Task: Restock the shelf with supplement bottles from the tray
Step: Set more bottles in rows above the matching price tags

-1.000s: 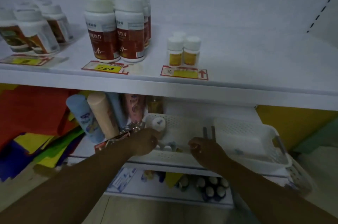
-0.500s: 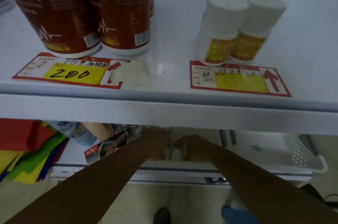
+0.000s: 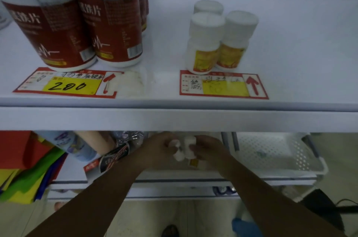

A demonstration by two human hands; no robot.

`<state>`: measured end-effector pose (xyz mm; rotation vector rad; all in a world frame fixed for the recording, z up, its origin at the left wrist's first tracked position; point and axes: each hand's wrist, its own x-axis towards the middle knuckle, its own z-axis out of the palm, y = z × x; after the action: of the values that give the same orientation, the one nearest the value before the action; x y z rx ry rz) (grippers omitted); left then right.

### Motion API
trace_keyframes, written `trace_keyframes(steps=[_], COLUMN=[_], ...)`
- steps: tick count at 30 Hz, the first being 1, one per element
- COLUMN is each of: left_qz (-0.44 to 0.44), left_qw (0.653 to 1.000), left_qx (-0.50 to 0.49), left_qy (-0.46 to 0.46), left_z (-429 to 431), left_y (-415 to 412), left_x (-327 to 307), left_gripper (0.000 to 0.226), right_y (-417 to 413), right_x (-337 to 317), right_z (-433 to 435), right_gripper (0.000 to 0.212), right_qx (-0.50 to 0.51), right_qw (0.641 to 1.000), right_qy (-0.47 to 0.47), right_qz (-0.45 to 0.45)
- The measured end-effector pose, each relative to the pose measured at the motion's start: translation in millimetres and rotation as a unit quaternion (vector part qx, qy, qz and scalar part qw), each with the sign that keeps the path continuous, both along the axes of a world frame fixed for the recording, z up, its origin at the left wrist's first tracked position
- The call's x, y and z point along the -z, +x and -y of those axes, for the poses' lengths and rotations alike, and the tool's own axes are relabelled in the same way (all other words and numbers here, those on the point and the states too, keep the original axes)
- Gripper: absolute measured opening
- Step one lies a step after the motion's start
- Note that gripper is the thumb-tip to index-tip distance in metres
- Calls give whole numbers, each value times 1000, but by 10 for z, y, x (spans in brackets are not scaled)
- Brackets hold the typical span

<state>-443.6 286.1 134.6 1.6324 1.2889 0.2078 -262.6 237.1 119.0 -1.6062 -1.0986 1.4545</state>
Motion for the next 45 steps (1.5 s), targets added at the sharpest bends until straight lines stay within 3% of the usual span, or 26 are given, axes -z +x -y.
trace_keyframes(steps=[2,7,11,14,17,20,24,28,32,34,40,45], left_qz=[117,227,361,458,499,517,571,608,574,574,584,584], left_qw=[989,956,891,827,789,775,745,730,778,783,775,772], left_qx=[-81,-171,-236,-264,-284,-294,-244,-194,-170,-160,-163,-199], left_qy=[-50,-74,-139,-193,-218,-214,-242,-243,-191,-176,-178,-154], left_z=[164,787,1193,1469,1700,1894,2115,2269,2348,2366,2433,2374], left_y=[-45,11,134,266,366,435,523,584,612,617,712,740], left_x=[-139,-544,-790,-980,-1188,-1393,-1675,-1879,-1992,-2018,-2071,-2076], left_gripper=[17,24,34,29,31,41,35,47,43,41,29,32], right_y=[42,160,255,315,365,412,423,395,421,452,479,433], right_x=[-108,-534,-853,-1103,-1335,-1568,-1860,-2032,-2147,-2201,-2273,-2335], right_z=[139,562,856,1118,1341,1499,1656,1805,1943,1988,2052,2001], right_gripper=[11,13,10,9,27,20,23,29,37,39,35,35], right_qx=[50,90,125,118,108,111,125,89,66,81,71,57], right_qw=[994,977,967,953,929,897,863,884,880,882,934,935], right_qy=[-13,22,49,78,109,102,52,103,136,150,247,283], right_qz=[-100,-194,-215,-268,-338,-415,-487,-447,-451,-439,-248,-204])
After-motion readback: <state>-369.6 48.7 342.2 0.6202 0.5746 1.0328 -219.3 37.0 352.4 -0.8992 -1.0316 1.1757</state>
